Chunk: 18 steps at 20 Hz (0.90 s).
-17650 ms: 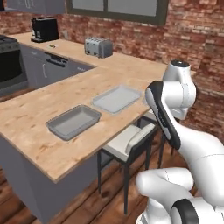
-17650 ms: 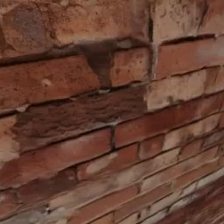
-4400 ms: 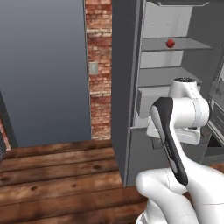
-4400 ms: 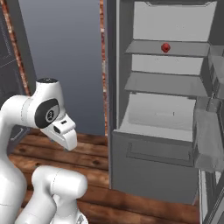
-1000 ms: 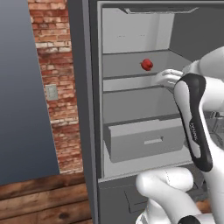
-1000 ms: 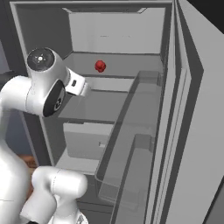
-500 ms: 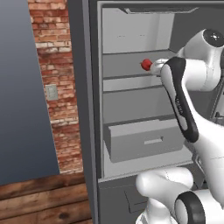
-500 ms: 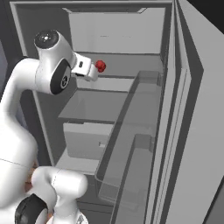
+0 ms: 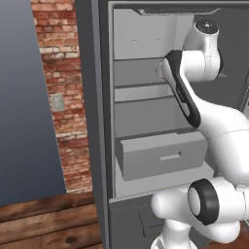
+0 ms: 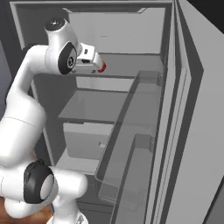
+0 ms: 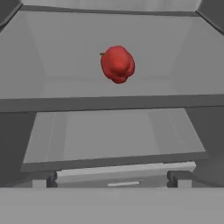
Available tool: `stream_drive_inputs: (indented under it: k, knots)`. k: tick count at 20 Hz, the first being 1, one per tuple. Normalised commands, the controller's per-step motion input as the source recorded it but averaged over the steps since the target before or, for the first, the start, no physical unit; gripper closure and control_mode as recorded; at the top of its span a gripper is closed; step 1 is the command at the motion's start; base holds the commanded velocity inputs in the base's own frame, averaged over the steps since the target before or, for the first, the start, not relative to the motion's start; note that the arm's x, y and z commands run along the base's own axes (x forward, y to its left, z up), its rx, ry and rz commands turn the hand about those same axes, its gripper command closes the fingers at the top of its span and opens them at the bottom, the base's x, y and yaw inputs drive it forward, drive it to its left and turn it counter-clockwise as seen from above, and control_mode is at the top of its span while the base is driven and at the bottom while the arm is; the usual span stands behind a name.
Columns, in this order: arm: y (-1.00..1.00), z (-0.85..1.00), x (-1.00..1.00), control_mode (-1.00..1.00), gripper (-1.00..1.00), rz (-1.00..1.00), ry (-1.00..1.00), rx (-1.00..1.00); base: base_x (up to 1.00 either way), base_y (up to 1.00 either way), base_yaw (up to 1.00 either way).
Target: Place the cold items (bell pepper and corn) from the fridge in one tupperware on the dining counter. Place the warm items (kebab skewer and hot dog) in the stove area in another tupperware.
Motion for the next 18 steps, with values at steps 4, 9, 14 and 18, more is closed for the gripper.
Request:
stream_drive_inputs:
  k: [4, 9, 14, 18]
  knots:
    - [-0.12, -0.17, 0.51, -1.0, -1.0, 0.07, -0.04, 0.0, 0.0, 0.0, 0.0]
    - [-0.15, -0.22, 0.59, -1.0, -1.0, 0.02, 0.0, 0.0, 0.0, 0.0, 0.0]
    - [-0.05, -0.17, 0.62, -1.0, -1.0, 0.0, 0.0, 0.0, 0.0, 0.0, 0.0]
    - [0.0, -0.11, 0.65, -1.0, -1.0, 0.0, 0.0, 0.0, 0.0, 0.0, 0.0]
